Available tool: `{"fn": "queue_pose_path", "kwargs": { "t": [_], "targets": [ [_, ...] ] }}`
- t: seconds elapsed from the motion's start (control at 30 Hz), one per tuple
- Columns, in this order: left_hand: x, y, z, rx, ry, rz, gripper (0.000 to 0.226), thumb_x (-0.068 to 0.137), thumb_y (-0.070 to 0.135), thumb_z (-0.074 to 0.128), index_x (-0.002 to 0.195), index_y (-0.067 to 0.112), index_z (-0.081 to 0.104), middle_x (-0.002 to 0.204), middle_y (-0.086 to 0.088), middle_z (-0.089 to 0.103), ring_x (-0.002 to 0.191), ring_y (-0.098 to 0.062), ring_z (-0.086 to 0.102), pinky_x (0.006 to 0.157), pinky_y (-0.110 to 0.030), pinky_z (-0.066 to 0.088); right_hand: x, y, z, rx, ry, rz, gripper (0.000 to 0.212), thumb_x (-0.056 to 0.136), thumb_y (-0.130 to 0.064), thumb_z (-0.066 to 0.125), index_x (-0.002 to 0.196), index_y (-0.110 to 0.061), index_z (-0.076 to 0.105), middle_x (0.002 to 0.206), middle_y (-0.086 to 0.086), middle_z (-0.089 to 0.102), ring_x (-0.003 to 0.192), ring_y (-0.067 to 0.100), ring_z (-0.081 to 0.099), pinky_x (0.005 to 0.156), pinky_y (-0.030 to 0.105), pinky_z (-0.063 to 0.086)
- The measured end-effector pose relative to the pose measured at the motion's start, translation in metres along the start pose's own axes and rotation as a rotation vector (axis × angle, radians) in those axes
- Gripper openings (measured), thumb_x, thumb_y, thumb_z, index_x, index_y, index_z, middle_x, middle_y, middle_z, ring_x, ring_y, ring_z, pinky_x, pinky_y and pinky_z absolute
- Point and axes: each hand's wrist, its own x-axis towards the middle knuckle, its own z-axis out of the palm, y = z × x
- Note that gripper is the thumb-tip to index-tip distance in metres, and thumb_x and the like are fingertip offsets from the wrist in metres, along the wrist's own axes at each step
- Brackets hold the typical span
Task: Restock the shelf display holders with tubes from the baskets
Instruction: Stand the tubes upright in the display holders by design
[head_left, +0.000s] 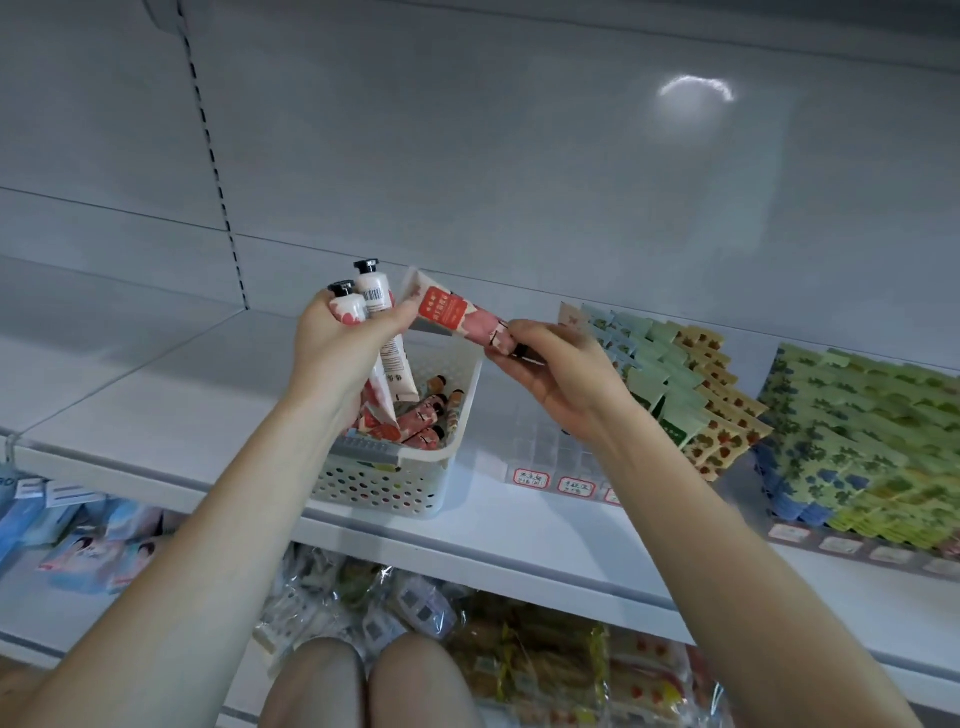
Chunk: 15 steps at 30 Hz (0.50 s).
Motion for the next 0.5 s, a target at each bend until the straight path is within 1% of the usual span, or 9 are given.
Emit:
{"fn": "queue_pose_path", "kwargs": {
  "t": [0.1, 0.17, 0.2, 0.27, 0.3, 0.37, 0.4, 0.43, 0.5],
  "targets": [
    [-0.007, 0.002, 0.006, -0.007, 0.025, 0.032, 0.027, 0.076, 0.019, 0.077, 0.077, 0.020, 0.050, 0.074, 0.002, 0.056, 0.071, -0.014, 0.058, 0.073, -0.036, 0.050, -0.017, 0.005, -0.009, -0.051, -0.080, 0.016, 0.010, 0.089, 0.005, 0.052, 0.081, 0.006, 0.059, 0.082, 0.013, 0.062, 0.078, 0.018, 0.064, 0.077, 0.024, 0.057],
    [-0.011, 0.004, 0.008, 0.061, 0.005, 0.051, 0.027, 0.075, 0.020, 0.077, 0.081, 0.021, 0.051, 0.077, 0.002, 0.056, 0.076, -0.016, 0.059, 0.077, -0.040, 0.051, -0.027, 0.007, -0.015, -0.154, -0.156, 0.045, 0.007, 0.087, 0.004, 0.053, 0.084, 0.003, 0.059, 0.077, 0.009, 0.063, 0.077, 0.017, 0.063, 0.076, 0.024, 0.056],
    [-0.013, 0.004, 0.009, 0.107, -0.018, 0.065, 0.027, 0.075, 0.020, 0.077, 0.084, 0.020, 0.052, 0.079, 0.002, 0.057, 0.077, -0.014, 0.059, 0.077, -0.039, 0.051, -0.031, 0.008, -0.017, -0.228, -0.184, 0.060, 0.006, 0.087, 0.002, 0.056, 0.085, 0.000, 0.061, 0.075, 0.007, 0.064, 0.076, 0.016, 0.063, 0.075, 0.025, 0.055],
    [-0.020, 0.006, 0.013, 0.189, -0.080, 0.105, 0.030, 0.076, 0.018, 0.076, 0.094, 0.017, 0.053, 0.081, 0.005, 0.058, 0.074, -0.008, 0.057, 0.072, -0.026, 0.050, -0.036, 0.006, -0.020, -0.462, -0.206, 0.038, 0.004, 0.086, -0.011, 0.062, 0.090, -0.010, 0.063, 0.079, 0.002, 0.067, 0.075, 0.013, 0.063, 0.074, 0.023, 0.055],
    [-0.024, 0.007, 0.017, 0.220, -0.118, 0.134, 0.031, 0.076, 0.016, 0.076, 0.097, 0.016, 0.052, 0.081, 0.006, 0.059, 0.072, -0.004, 0.057, 0.068, -0.019, 0.049, -0.036, 0.005, -0.020, -0.586, -0.205, -0.008, 0.010, 0.085, -0.017, 0.064, 0.094, -0.012, 0.063, 0.083, 0.000, 0.067, 0.076, 0.010, 0.064, 0.073, 0.020, 0.055],
    [-0.030, 0.009, 0.024, 0.276, -0.170, 0.186, 0.031, 0.076, 0.014, 0.075, 0.096, 0.018, 0.052, 0.081, 0.008, 0.059, 0.069, -0.001, 0.056, 0.060, -0.010, 0.046, -0.036, 0.001, -0.018, -0.744, -0.224, -0.120, 0.017, 0.085, -0.020, 0.065, 0.101, -0.015, 0.061, 0.084, -0.001, 0.069, 0.075, 0.009, 0.066, 0.071, 0.020, 0.056],
    [-0.031, 0.010, 0.027, 0.298, -0.170, 0.202, 0.031, 0.076, 0.014, 0.075, 0.095, 0.020, 0.052, 0.081, 0.009, 0.060, 0.069, 0.000, 0.056, 0.059, -0.009, 0.045, -0.036, -0.003, -0.016, -0.798, -0.244, -0.164, 0.015, 0.085, -0.019, 0.065, 0.099, -0.017, 0.061, 0.082, -0.001, 0.069, 0.074, 0.010, 0.067, 0.071, 0.021, 0.057],
    [-0.031, 0.012, 0.029, 0.302, -0.154, 0.205, 0.030, 0.076, 0.014, 0.075, 0.095, 0.020, 0.052, 0.082, 0.008, 0.060, 0.068, 0.000, 0.056, 0.061, -0.012, 0.046, -0.035, -0.007, -0.014, -0.847, -0.253, -0.204, 0.012, 0.085, -0.017, 0.065, 0.096, -0.018, 0.061, 0.081, -0.002, 0.069, 0.072, 0.010, 0.067, 0.069, 0.021, 0.057],
    [-0.028, 0.015, 0.029, 0.230, -0.097, 0.163, 0.026, 0.077, 0.011, 0.073, 0.091, 0.019, 0.052, 0.082, 0.005, 0.062, 0.066, -0.003, 0.059, 0.066, -0.021, 0.048, -0.028, -0.020, -0.014, -0.869, -0.184, -0.258, 0.008, 0.085, -0.012, 0.065, 0.090, -0.014, 0.059, 0.080, -0.001, 0.067, 0.066, 0.007, 0.066, 0.062, 0.019, 0.056]
  ]
}}
